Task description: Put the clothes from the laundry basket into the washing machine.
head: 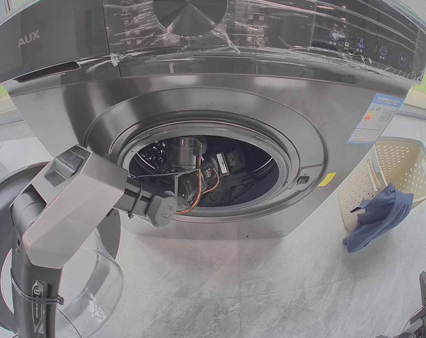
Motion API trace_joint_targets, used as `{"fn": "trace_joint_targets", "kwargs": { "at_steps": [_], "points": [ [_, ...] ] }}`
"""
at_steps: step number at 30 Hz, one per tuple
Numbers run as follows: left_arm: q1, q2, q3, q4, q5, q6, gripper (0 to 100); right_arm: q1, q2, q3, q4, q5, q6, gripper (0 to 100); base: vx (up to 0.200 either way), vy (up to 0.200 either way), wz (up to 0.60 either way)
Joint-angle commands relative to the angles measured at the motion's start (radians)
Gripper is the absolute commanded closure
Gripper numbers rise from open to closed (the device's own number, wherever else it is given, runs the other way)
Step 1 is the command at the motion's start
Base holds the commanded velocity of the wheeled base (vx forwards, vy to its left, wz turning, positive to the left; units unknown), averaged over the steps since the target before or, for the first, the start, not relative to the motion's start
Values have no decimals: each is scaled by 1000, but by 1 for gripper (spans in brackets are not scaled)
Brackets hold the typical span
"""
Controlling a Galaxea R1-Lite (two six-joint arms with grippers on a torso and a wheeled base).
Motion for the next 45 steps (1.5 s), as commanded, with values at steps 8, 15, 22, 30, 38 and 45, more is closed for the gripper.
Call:
{"fn": "trace_joint_targets", "kwargs": {
  "at_steps": [8, 15, 22, 30, 38, 45],
  "points": [
    [-28, -67, 179, -8, -5, 11, 0, 0, -13, 18, 0, 0, -1, 100, 0, 0, 0],
    [-29, -68, 237, -8, -5, 56, 0, 0, -13, 18, 0, 0, -1, 100, 0, 0, 0],
    [-28, -24, 229, -8, -16, 94, 0, 0, -13, 18, 0, 0, -1, 100, 0, 0, 0],
    [-11, 2, 74, 12, -17, 103, 100, 0, -13, 18, 0, 0, -1, 100, 0, 0, 0],
    [-6, 53, -117, -27, 9, 53, 100, 0, -13, 18, 0, 0, -1, 100, 0, 0, 0],
    [9, 151, -284, -74, 56, 56, 100, 0, -15, 18, 0, 0, -1, 100, 0, 0, 0]
  ]
}}
